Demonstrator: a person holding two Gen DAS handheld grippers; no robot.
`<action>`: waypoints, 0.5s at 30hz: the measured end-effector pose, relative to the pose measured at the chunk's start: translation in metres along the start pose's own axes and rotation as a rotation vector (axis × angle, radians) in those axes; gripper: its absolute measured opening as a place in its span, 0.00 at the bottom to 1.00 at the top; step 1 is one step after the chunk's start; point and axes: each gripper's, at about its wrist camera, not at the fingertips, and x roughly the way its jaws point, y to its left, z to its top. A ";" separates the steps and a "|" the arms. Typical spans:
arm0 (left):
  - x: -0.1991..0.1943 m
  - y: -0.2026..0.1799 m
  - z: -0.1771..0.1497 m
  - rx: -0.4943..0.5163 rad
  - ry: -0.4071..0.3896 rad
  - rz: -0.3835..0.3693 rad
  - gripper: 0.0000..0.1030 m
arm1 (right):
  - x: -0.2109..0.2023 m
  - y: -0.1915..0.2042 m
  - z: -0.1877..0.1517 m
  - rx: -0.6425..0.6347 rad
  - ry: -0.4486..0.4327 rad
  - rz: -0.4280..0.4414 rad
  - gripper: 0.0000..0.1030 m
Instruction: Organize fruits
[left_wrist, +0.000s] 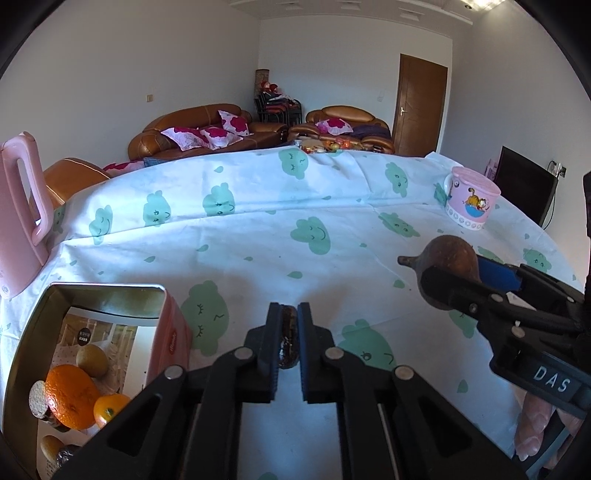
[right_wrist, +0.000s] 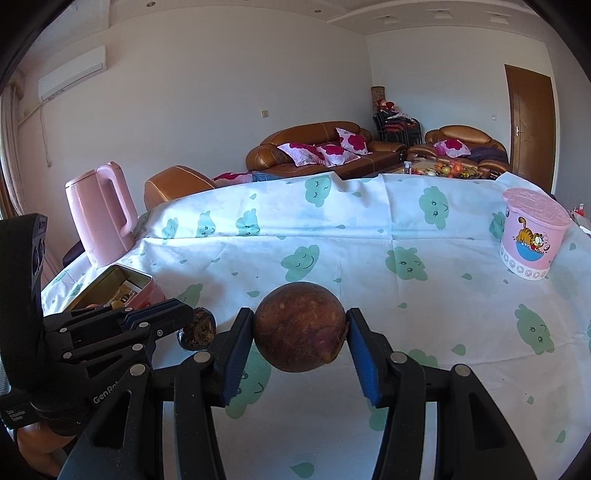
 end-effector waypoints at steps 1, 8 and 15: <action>0.000 0.001 0.000 -0.003 0.002 -0.002 0.09 | 0.000 0.000 0.000 -0.001 -0.001 0.001 0.51; 0.008 -0.001 -0.001 0.003 0.047 0.034 0.64 | 0.000 0.000 0.000 -0.003 -0.002 0.001 0.51; 0.019 -0.003 -0.002 0.011 0.107 0.015 0.50 | 0.000 -0.001 0.000 0.004 -0.003 0.005 0.51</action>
